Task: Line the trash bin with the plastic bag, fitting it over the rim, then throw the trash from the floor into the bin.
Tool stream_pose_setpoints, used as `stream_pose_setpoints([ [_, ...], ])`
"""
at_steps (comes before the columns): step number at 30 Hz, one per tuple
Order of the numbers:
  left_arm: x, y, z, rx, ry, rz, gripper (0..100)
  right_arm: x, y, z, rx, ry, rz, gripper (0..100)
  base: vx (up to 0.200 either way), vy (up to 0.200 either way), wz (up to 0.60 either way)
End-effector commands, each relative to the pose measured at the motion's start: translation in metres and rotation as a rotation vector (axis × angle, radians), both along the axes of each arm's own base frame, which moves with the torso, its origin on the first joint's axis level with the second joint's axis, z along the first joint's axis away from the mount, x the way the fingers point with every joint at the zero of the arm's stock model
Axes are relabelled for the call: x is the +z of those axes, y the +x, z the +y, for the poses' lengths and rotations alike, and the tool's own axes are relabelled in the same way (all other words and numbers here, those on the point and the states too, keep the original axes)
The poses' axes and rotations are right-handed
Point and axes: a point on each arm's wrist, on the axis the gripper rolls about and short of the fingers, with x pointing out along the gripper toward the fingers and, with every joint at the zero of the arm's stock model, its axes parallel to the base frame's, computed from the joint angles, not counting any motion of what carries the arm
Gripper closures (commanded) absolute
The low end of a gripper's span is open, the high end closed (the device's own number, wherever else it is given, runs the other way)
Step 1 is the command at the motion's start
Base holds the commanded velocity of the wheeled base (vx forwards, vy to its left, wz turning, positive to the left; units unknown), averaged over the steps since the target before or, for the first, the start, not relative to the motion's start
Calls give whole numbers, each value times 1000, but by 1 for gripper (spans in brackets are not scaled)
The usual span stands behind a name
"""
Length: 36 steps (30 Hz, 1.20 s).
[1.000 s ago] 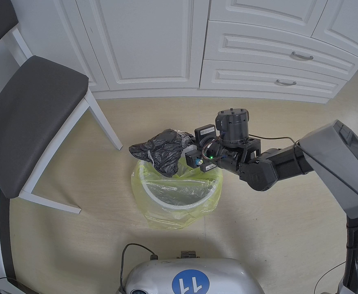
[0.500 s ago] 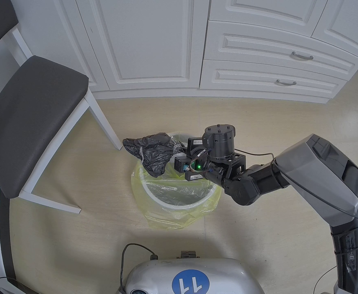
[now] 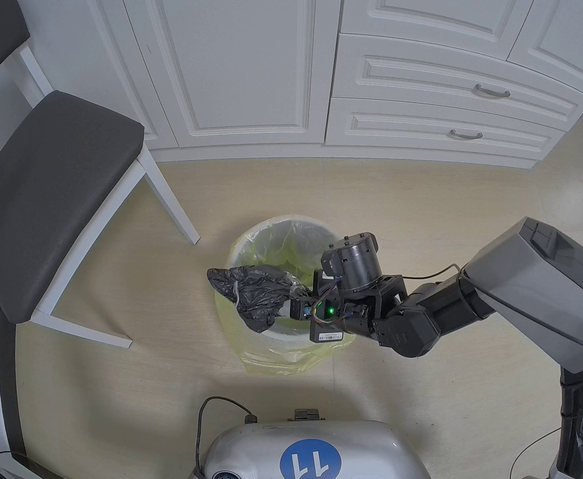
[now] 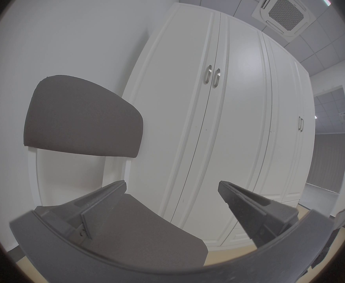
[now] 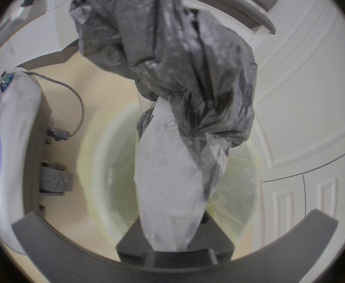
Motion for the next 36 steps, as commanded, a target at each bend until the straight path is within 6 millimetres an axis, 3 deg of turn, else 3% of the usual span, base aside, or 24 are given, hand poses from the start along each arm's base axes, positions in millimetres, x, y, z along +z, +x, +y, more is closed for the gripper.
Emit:
stream_pose_setpoints([
  [1,0,0,0,0,-1,0,0,14,-27,7,34,10,33,100,0,0,0],
  [4,0,0,0,0,-1,0,0,11,-47,9,49,-4,93,100,0,0,0],
  [8,0,0,0,0,-1,0,0,11,-51,8,49,-8,103,100,0,0,0],
  [12,0,0,0,0,-1,0,0,19,-41,4,16,11,73,100,0,0,0],
  [15,0,0,0,0,-1,0,0,36,-17,-4,-46,54,14,100,0,0,0],
  [19,-1,0,0,-1,-1,2,0,41,-1,-13,-86,73,-9,100,0,0,0],
  [24,0,0,0,-1,-1,0,0,33,6,-19,-106,61,4,100,0,0,0],
  [36,-1,0,0,-1,-1,2,0,6,9,-8,-93,34,43,100,0,0,0],
])
